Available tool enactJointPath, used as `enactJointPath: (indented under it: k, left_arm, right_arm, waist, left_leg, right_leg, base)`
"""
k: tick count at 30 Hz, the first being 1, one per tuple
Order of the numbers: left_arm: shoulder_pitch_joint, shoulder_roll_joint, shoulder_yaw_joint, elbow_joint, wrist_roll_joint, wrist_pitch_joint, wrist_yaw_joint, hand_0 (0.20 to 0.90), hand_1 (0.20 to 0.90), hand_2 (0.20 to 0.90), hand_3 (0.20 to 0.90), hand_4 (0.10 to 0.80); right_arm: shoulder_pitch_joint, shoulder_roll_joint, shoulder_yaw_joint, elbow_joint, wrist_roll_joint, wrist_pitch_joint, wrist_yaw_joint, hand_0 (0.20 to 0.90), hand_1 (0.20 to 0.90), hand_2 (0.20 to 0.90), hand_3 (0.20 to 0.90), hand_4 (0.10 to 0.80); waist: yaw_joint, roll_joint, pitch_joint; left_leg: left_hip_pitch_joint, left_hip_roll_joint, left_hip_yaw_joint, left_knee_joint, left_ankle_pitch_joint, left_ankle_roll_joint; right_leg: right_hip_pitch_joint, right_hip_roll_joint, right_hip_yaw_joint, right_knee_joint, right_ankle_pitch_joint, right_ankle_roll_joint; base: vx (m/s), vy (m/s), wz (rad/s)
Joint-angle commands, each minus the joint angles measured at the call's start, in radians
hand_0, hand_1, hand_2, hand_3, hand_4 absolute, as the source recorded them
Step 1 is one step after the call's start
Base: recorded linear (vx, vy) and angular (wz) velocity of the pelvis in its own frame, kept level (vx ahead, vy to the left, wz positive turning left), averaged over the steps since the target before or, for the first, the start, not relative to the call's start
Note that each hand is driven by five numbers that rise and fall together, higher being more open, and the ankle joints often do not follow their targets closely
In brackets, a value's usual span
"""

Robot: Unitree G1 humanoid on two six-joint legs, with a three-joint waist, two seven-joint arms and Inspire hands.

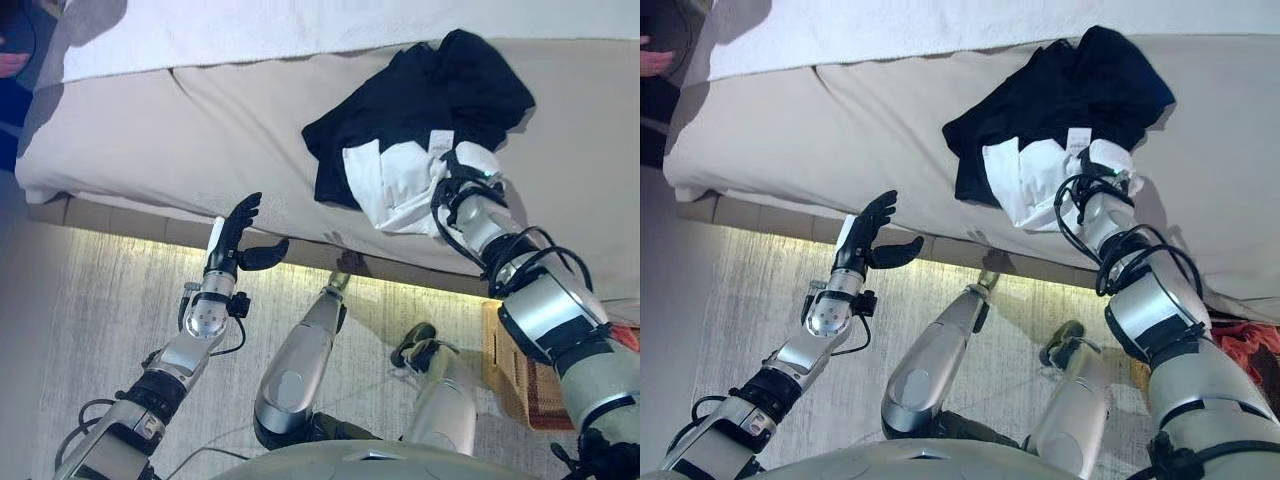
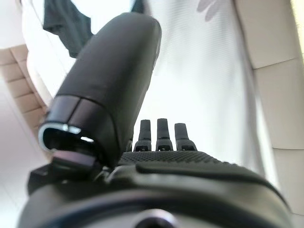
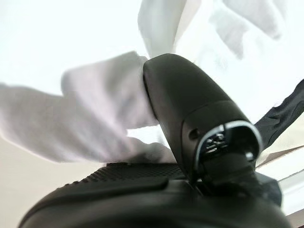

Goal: Pick up the clothes from the bed and place them into the basket

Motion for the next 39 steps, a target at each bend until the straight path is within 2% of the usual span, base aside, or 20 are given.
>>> enactJointPath:
  k: [1, 3, 14, 21, 26, 30, 35, 39]
  left_arm:
    - [-0.016, 0.031, 0.090, -0.079, 0.036, -0.032, 0.036, 0.900, 0.900, 0.900, 0.900, 0.800]
    - [-0.021, 0.030, 0.088, -0.078, 0.031, -0.015, 0.034, 0.900, 0.900, 0.900, 0.900, 0.800]
    - [0.025, 0.021, 0.106, -0.065, 0.049, 0.063, 0.010, 0.900, 0.900, 0.900, 0.900, 0.800]
    - [0.053, 0.014, 0.118, -0.030, 0.061, 0.068, -0.014, 0.900, 0.900, 0.900, 0.900, 0.800]
    - [0.049, 0.018, 0.123, -0.004, 0.055, 0.061, -0.030, 0.900, 0.900, 0.900, 0.900, 0.800]
    - [0.047, 0.018, 0.126, 0.021, 0.058, 0.046, -0.045, 0.900, 0.900, 0.900, 0.900, 0.800]
    - [0.035, 0.009, 0.118, 0.042, 0.061, 0.034, -0.044, 0.900, 0.900, 0.900, 0.900, 0.800]
    - [0.020, -0.004, 0.106, 0.051, 0.079, 0.039, -0.069, 0.900, 0.900, 0.900, 0.900, 0.800]
  right_arm:
    - [-0.101, -0.086, 0.001, -0.087, 0.012, -0.025, -0.075, 0.300, 0.300, 0.300, 0.200, 0.100]
    - [-0.092, -0.101, -0.011, -0.105, 0.024, -0.022, -0.091, 0.300, 0.300, 0.300, 0.200, 0.100]
    - [0.048, -0.193, -0.102, -0.346, 0.110, -0.025, -0.118, 0.300, 0.300, 0.300, 0.200, 0.100]
    - [0.163, -0.274, -0.252, -0.522, 0.197, -0.052, -0.132, 0.300, 0.300, 0.300, 0.200, 0.100]
    - [0.236, -0.346, -0.346, -0.563, 0.204, -0.086, -0.133, 0.300, 0.300, 0.300, 0.200, 0.100]
    - [0.276, -0.396, -0.405, -0.559, 0.241, -0.080, -0.122, 0.300, 0.300, 0.300, 0.200, 0.100]
    - [0.338, -0.428, -0.474, -0.532, 0.276, -0.071, -0.091, 0.300, 0.300, 0.300, 0.200, 0.100]
    - [0.389, -0.424, -0.507, -0.501, 0.294, -0.050, -0.075, 0.300, 0.300, 0.300, 0.200, 0.100]
  waist:
    - [-0.023, -0.053, -0.019]
    - [-0.037, -0.062, -0.046]
    - [-0.130, -0.118, -0.225]
    - [-0.198, -0.135, -0.331]
    - [-0.242, -0.140, -0.374]
    - [-0.280, -0.145, -0.393]
    - [-0.339, -0.145, -0.402]
    - [-0.369, -0.146, -0.400]
  left_leg:
    - [0.130, 0.011, 0.059, -0.016, -0.138, 0.048]
    - [0.153, 0.021, 0.074, -0.056, -0.112, 0.048]
    - [0.347, 0.074, 0.153, -0.291, -0.059, 0.022]
    - [0.443, 0.106, 0.215, -0.426, -0.031, -0.004]
    - [0.467, 0.117, 0.248, -0.468, -0.025, -0.018]
    - [0.477, 0.124, 0.274, -0.468, -0.036, -0.023]
    - [0.508, 0.137, 0.325, -0.468, -0.051, -0.029]
    - [0.528, 0.146, 0.352, -0.468, -0.056, -0.033]
  right_leg:
    - [0.147, 0.058, -0.007, -0.115, 0.067, -0.008]
    - [0.175, 0.073, -0.016, -0.183, 0.104, -0.012]
    - [0.331, 0.120, 0.041, -0.442, 0.204, 0.022]
    - [0.394, 0.144, 0.074, -0.573, 0.259, 0.040]
    - [0.415, 0.162, 0.087, -0.633, 0.280, 0.046]
    - [0.415, 0.178, 0.117, -0.660, 0.289, 0.044]
    - [0.409, 0.198, 0.174, -0.673, 0.293, 0.040]
    - [0.410, 0.206, 0.201, -0.670, 0.294, 0.038]
  base:
    - [0.017, 0.022, -0.14]
    - [0.033, 0.044, -0.19]
    - [0.139, 0.026, -0.21]
    - [0.110, 0.001, -0.22]
    - [0.062, -0.023, -0.22]
    - [0.026, -0.028, -0.23]
    - [0.034, -0.015, -0.33]
    - [0.014, -0.052, -0.33]
